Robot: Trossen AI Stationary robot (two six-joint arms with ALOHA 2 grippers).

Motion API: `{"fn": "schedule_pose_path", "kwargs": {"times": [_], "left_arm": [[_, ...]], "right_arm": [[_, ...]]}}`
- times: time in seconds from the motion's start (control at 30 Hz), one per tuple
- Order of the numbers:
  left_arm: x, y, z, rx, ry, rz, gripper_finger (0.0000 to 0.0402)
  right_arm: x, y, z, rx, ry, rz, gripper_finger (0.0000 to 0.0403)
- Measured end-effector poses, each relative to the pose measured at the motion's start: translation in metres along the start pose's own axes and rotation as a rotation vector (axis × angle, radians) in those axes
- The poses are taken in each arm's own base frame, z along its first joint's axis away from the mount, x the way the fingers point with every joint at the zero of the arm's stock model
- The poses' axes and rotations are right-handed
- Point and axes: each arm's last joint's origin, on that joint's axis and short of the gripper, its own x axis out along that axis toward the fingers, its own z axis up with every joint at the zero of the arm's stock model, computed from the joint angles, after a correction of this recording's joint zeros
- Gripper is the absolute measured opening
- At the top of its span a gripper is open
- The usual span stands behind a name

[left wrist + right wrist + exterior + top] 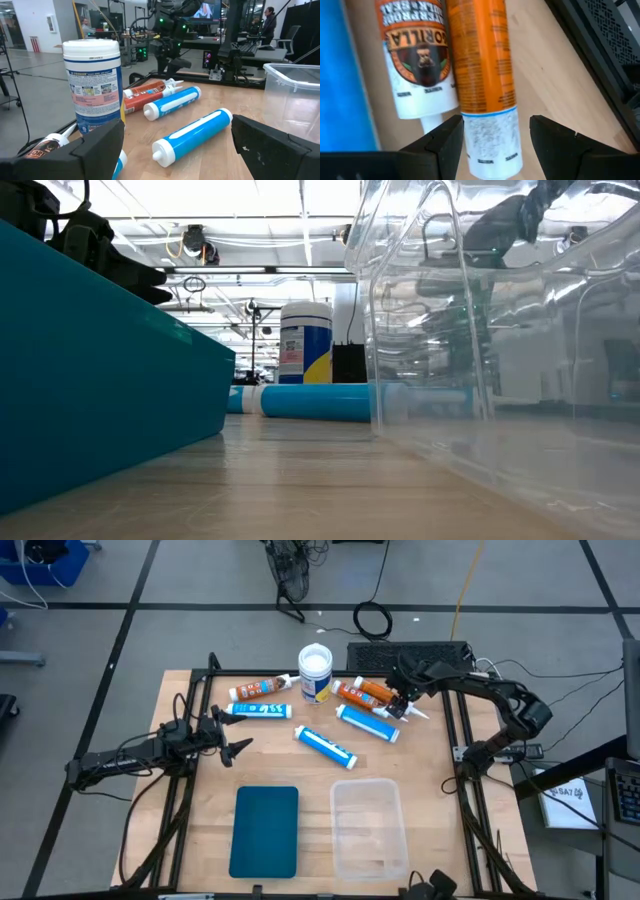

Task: Pick & place silicon tubes, Sealant and Lysol wipes
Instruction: Put the right orange sealant into the white bin

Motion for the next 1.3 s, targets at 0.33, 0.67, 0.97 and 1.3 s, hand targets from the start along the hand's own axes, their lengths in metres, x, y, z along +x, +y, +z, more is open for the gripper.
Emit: {"fn": "schedule_pose_path", "kwargs": {"times": [0.33,0.67,0.97,1.3], "left_arm": [[0.0,0.0,0.0,0.0,0.0,0.0,0.0363],[0.0,0.0,0.0,0.0,0.0,0.0,0.0363],[0.0,0.0,0.0,0.0,0.0,0.0,0.0363],[0.0,0.0,0.0,0.0,0.0,0.0,0.0363]], "right_arm": [[0.024,0.006,-0.023,-0.06,0.019,0.011,0.0212],[0.039,0.011,-0.038,-0.051,0.006,0.029,0.0212],[0.044,0.014,-0.047,-0.036,0.029,0.083,0.0212],[0.05,0.013,-0.054,0.074,0.058,-0.02,0.0258]]}}
